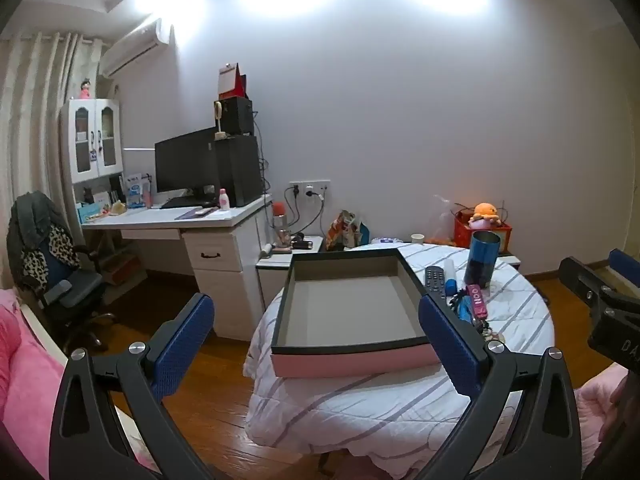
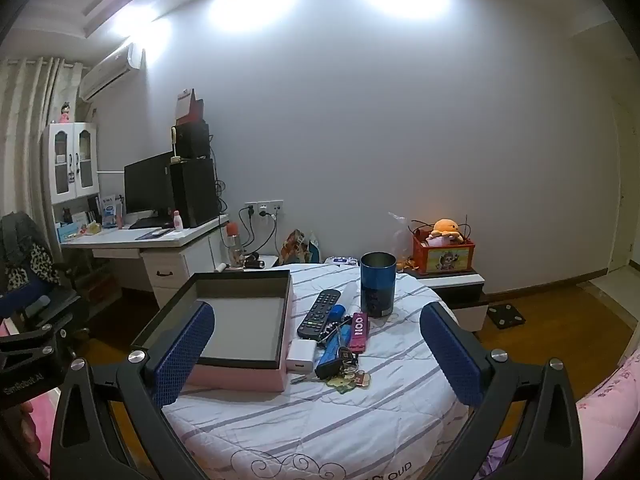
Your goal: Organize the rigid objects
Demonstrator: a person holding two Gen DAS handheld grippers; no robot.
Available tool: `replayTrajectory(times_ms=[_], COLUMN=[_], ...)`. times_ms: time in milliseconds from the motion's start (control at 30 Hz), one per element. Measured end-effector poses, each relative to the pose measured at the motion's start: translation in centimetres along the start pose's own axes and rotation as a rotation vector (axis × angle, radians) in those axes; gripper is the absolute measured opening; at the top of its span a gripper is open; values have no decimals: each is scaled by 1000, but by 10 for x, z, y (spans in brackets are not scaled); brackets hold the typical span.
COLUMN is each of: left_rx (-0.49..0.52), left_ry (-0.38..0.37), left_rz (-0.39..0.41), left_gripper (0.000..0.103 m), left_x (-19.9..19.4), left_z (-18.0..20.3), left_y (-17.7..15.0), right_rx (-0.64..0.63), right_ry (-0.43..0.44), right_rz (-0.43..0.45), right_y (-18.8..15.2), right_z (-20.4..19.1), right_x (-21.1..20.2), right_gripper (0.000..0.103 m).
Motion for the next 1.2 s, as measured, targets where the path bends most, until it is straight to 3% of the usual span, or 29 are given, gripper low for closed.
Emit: replayTrajectory(times_ms=[33, 167, 367, 1200], left_rx=[-1, -9, -8, -26], left_ry=[2, -1, -19, -17], left_rz=[2, 6, 7, 17], left_gripper=[103, 103, 103, 103], left_x=[0, 0, -3, 3], left_z=[0, 0, 5, 1], left_y=[0, 2, -9, -4], right_rx=[-10, -6, -8, -19], right_ry=[-8, -11, 2, 11], right_rz=[-39, -43, -36, -27], right_y=[-1, 0, -2, -1], right_z=[0, 0, -3, -2], right_x=[2, 7, 12, 5], right_gripper=[103, 103, 103, 103])
Point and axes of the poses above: each gripper's, at about its wrist camera, not at the fingertips, and x roughly the way its jaws point, z to its right, y to its top, the point moved 3 cm from there along x, roughly the way its jaws point, and after that the axes turned 4 degrees about z, right-handed, at the moved point
